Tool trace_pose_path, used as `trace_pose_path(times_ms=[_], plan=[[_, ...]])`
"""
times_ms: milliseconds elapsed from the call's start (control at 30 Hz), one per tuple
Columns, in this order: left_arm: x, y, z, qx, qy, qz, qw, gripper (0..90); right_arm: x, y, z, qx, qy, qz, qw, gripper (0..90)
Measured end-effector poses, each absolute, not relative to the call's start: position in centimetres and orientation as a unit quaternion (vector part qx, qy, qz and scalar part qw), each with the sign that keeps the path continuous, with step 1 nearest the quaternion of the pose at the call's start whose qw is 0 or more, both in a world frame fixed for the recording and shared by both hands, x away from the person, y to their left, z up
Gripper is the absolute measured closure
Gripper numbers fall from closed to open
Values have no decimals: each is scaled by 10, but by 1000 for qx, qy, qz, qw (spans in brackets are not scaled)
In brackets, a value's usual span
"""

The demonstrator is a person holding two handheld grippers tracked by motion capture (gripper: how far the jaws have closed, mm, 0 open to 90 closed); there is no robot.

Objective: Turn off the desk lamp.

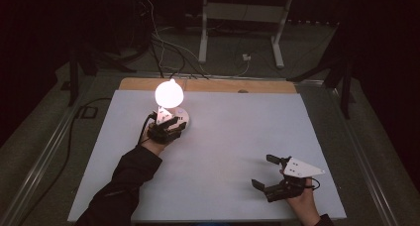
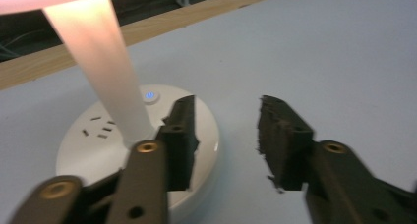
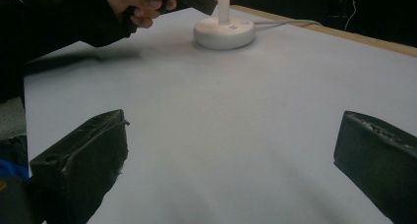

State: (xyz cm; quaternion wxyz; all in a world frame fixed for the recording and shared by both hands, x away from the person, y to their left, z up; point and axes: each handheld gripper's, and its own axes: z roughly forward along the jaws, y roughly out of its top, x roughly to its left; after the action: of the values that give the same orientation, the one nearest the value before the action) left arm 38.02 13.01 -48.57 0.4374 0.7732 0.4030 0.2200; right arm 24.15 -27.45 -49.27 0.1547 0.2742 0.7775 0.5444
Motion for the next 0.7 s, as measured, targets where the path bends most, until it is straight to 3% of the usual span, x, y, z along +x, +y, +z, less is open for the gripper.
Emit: trace_pose_path(times_ms=[433, 700], plan=[[392, 133, -493, 774, 411, 231, 422, 900, 241, -274, -493, 273, 779, 543, 156, 0], [400, 134, -502, 781, 410, 226, 412, 900, 242, -275, -493, 273, 779, 543, 157, 0]])
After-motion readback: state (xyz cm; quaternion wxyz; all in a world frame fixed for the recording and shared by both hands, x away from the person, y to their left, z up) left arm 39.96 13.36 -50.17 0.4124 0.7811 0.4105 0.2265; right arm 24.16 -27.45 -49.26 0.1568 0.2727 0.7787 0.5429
